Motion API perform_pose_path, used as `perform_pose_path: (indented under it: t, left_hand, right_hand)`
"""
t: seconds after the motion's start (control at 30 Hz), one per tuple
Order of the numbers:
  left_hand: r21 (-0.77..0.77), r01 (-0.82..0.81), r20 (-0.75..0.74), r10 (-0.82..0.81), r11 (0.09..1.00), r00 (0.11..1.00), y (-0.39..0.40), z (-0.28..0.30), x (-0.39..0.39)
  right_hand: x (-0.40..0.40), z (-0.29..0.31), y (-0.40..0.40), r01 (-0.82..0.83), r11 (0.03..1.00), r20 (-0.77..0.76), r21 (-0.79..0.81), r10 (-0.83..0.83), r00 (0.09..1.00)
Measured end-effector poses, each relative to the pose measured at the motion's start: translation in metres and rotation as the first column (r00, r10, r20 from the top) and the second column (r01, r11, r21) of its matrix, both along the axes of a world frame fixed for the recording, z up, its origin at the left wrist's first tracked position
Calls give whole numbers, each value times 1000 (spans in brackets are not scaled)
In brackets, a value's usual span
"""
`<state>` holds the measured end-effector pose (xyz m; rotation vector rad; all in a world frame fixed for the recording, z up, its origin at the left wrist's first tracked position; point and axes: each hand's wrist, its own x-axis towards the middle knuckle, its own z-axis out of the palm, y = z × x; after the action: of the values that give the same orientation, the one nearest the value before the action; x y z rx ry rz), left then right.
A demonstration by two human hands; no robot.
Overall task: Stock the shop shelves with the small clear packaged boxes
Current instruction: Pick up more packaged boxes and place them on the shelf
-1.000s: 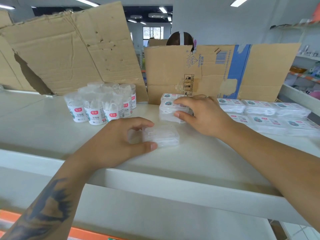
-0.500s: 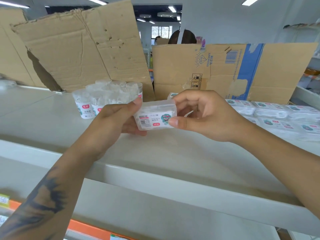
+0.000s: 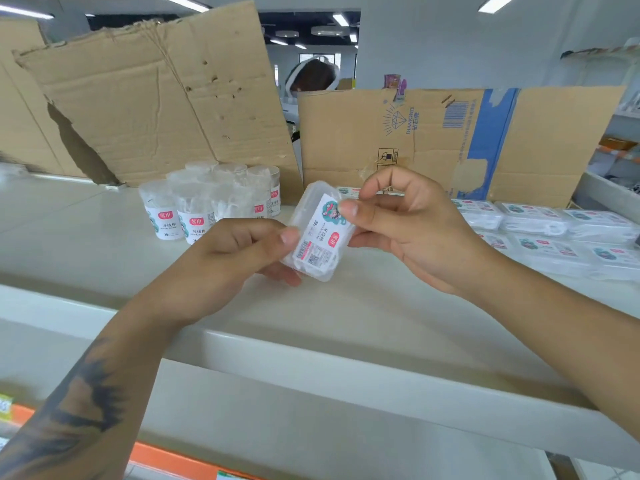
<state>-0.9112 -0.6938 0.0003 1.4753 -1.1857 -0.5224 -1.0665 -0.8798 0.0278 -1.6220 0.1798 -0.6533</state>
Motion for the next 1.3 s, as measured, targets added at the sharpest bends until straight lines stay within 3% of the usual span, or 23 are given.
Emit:
perform_pose_path:
  t: [0.07,0.23,0.4,0.53,0.67,0.8,0.9,1.03,1.3]
  left_hand:
    - [1,51,7,-51,999,999,-1,0,-2]
    - [56,107,46,-110,993,993,-2,0,-3]
    - [-36,72,37,-70,997,997,-5,1,-7]
    - [-53,64,18,-64,996,998,-6,1,-8]
    - [-26,21,15,-21,999,1000,-7,-1,-7]
    - [194,-127,366,48,973,930,-8,-7,-8]
    - [384,-176,584,-90,906,807,-10,-7,-14]
    - [427,-220,615,-103,877,781,-10,-9,-11]
    - [365,-191,637,-94,911,765,-10,-16,-3]
  right_hand:
    - [1,-3,0,-23,1000,31,-8,23,999]
    - [2,-6,4,-117,964,-29,-237,114,993]
    - [-6,-7,11,-208,756,-295,-621,21,955]
    - [-4,-8,18,-147,644,-256,-751,-78,964]
    - [-7,0,8,-127,562,-237,-817,-128,963]
    - [-21,18,-20,-34,541,-230,-840,-299,926]
    - [-36,29,-49,-30,544,-309,-839,-429,849]
    - [-50,36,-81,-33,590,-394,-807,-495,774]
    - [-47,21,-100,-58,632,-465,-773,-502,729]
